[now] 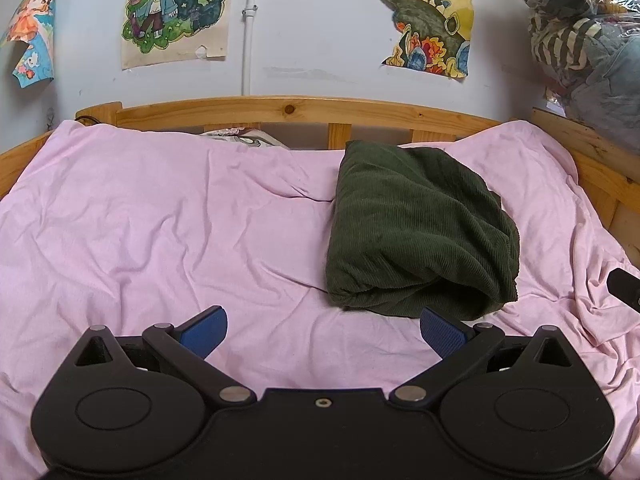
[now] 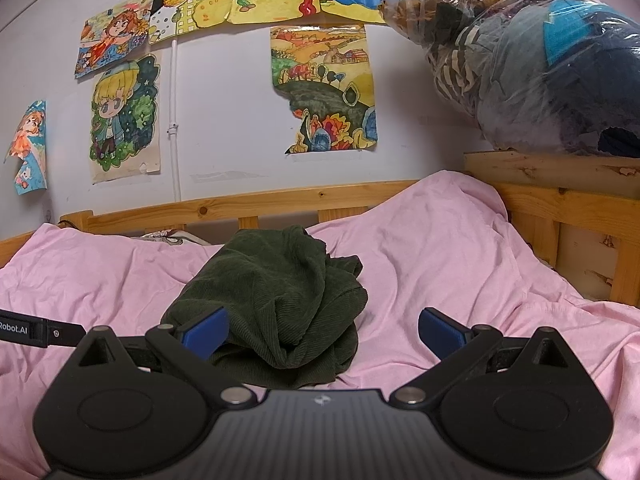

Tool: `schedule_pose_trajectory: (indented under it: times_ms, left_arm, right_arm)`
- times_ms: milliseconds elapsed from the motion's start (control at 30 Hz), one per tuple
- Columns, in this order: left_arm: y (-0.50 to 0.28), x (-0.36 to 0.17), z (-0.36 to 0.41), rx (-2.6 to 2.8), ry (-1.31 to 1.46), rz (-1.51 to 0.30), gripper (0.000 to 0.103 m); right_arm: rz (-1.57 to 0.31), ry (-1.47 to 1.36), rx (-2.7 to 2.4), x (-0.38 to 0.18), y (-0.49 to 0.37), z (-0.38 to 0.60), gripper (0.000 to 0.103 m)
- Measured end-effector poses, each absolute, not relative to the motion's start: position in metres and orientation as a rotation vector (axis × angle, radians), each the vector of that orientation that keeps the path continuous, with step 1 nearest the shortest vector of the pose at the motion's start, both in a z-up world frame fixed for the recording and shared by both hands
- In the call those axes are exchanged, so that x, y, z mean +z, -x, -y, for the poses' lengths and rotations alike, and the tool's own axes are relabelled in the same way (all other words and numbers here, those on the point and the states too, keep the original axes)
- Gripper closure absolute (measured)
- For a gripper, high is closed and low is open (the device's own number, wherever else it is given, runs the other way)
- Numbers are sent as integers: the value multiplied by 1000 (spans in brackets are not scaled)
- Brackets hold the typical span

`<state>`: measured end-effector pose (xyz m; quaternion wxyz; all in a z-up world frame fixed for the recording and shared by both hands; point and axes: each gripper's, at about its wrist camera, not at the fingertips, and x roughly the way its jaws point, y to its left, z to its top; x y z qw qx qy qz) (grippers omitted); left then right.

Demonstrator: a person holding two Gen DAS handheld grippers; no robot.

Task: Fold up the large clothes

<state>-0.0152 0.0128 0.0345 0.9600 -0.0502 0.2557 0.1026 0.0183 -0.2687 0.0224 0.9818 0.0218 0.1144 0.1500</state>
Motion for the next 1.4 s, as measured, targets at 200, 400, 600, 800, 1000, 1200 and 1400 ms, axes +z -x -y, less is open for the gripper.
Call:
schedule_pose_trajectory:
  times_ms: [200,400,600,800,1000,1200,1400]
  left_arm:
    - [14,35,-12,201,104,-529,1]
    - [13,34,-9,206,98,-541,1]
    - [13,33,-9,199,103,-549,1]
    - [11,32,-8,199,103,-573,1]
    - [11,30,-4,227,57,-584,1]
    - [10,30,-4,227,59,-587,1]
    - [11,31,-7,227,71,-582,1]
  right_arm:
    - [-230,-44,301,22,-18,268,0]
    - [-230,-43,302,22,-18,269,0]
    - [-230,-43,302,23,-18,269,0]
    - [-231,-44,302,23,-18,269,0]
    - [-231,-44,302,22,-19,270,0]
    - [-232,-43,301,22,-18,269,0]
    - [-233,-43,302,23,-18,269,0]
